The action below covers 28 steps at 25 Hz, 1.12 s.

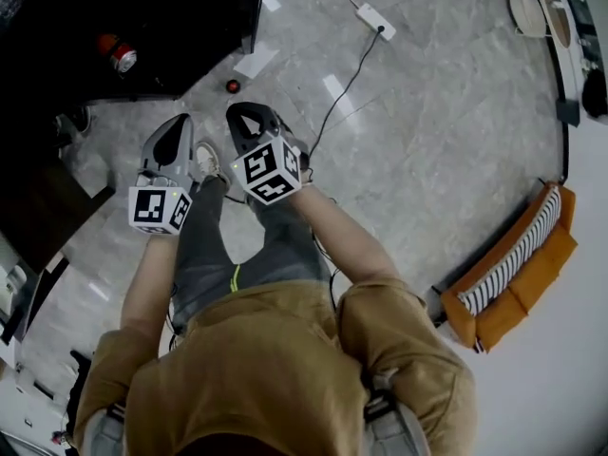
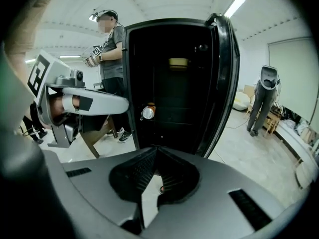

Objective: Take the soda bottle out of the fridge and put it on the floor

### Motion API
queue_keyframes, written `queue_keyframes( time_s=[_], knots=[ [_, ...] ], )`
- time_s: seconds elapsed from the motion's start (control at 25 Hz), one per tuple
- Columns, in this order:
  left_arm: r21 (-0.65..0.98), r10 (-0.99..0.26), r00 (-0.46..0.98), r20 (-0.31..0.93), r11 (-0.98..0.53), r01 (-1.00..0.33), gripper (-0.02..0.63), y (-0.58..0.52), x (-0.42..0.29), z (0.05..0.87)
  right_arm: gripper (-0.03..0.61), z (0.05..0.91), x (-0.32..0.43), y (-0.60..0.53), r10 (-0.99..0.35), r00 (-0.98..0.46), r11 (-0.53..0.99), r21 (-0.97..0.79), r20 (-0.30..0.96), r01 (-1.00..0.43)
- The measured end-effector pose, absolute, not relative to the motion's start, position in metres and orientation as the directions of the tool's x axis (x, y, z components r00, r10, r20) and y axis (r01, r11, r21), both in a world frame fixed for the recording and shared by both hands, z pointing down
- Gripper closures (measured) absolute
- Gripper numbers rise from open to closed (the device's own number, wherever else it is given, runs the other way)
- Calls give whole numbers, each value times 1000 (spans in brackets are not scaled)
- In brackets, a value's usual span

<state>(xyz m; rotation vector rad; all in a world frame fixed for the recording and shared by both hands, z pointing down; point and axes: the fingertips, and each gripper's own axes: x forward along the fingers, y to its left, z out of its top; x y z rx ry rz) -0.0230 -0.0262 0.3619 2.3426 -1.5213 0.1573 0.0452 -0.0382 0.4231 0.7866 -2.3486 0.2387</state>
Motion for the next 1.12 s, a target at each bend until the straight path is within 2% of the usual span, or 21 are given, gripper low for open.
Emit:
queue_keyframes(
  time_s=[0.52, 1.12],
  knots=[
    [172, -892, 390, 226, -358, -918, 612, 7, -13, 163, 577, 231, 63, -1, -514, -628, 791, 39, 585, -611],
    [156, -908, 416, 41, -405, -901, 612, 24, -29, 48, 577, 117, 54, -10, -629, -647, 735, 58, 430, -676]
  ],
)
